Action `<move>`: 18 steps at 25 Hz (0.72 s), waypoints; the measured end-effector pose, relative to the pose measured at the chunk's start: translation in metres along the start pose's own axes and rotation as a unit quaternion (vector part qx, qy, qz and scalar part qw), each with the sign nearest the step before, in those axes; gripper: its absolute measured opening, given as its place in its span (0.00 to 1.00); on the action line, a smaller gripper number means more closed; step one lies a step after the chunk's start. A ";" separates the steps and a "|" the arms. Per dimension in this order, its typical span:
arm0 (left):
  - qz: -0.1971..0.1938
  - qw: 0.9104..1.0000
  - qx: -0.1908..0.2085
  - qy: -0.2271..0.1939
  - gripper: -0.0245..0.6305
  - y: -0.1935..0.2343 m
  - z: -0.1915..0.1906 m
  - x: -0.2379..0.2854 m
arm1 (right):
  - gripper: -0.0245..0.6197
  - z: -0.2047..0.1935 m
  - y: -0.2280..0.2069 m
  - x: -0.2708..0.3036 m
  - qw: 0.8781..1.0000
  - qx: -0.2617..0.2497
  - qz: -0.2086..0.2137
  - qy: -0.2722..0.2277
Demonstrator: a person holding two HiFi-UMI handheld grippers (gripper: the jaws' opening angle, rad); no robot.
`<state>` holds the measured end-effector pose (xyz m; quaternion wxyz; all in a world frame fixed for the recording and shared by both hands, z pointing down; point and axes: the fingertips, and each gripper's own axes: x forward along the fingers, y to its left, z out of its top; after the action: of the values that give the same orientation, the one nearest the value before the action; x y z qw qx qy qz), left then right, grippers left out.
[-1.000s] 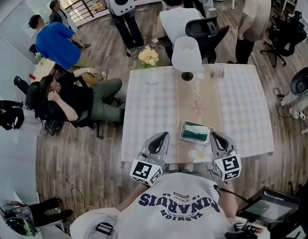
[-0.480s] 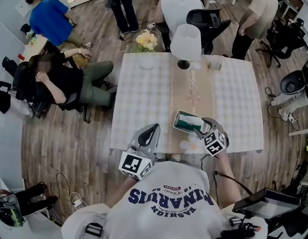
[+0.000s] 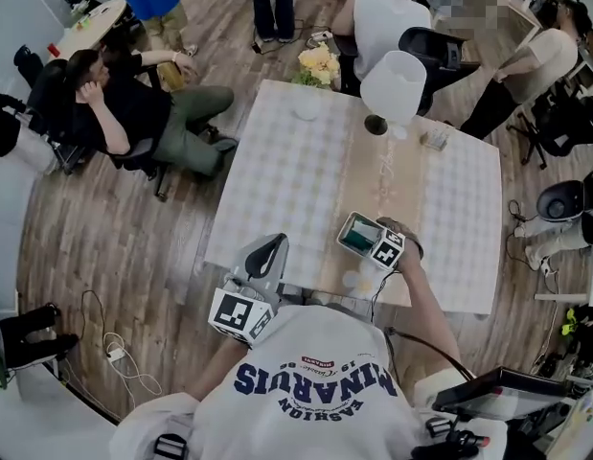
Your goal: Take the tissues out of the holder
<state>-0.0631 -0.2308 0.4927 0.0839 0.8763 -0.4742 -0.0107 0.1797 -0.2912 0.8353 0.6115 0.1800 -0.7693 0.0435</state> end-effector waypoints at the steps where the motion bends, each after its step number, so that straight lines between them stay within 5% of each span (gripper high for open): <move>1: 0.009 1.000 -0.001 -0.002 0.04 0.006 -0.001 -0.004 | 0.67 -0.003 0.002 0.011 1.000 -0.005 0.013 0.012; 5: 0.045 0.999 -0.005 -0.005 0.04 0.021 -0.006 -0.025 | 0.70 -0.023 0.016 0.041 0.997 -0.016 0.045 0.058; 11: 0.081 0.997 -0.015 -0.009 0.04 0.044 -0.009 -0.035 | 0.70 -0.031 0.012 0.055 0.992 -0.075 -0.025 0.095; 18: 0.074 0.997 -0.017 -0.009 0.04 0.048 -0.011 -0.029 | 0.59 -0.030 0.014 0.059 0.990 -0.059 -0.020 0.125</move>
<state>-0.1175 -0.2310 0.5093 0.0953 0.8374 -0.5379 -0.0201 0.1917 -0.2829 0.9010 0.7133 0.1527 -0.6840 0.0082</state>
